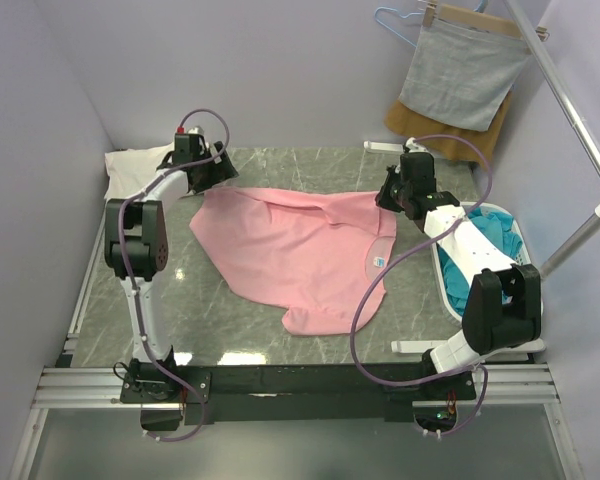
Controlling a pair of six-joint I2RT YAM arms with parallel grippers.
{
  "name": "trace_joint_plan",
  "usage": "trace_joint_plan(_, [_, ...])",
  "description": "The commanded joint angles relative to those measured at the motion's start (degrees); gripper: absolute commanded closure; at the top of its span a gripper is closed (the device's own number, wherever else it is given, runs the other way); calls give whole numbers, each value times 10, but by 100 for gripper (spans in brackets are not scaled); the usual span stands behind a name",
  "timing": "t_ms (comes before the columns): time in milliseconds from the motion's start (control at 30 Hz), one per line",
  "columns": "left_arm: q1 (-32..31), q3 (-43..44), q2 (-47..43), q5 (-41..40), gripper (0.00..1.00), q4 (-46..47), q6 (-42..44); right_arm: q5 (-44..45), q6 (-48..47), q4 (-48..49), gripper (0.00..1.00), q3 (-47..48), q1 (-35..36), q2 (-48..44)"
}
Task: Fold and stack the t-shirts
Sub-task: Flatten out the tshirt
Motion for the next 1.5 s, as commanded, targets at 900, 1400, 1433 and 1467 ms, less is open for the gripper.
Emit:
trace_joint_plan(900, [-45, 129, 115, 29, 99, -99, 152, -12, -18, -18, 100, 41, -7, 15])
trace_joint_plan(1400, [-45, 27, -247, -26, 99, -81, 107, 12, -27, -51, 100, 48, -7, -128])
trace_joint_plan(1433, [-45, 11, -273, -26, 99, -78, 96, 0, -29, -53, 100, 48, -8, -150])
trace_joint_plan(1467, [-45, -15, -297, -21, 99, -82, 91, -7, -32, -58, 100, 50, -7, -162])
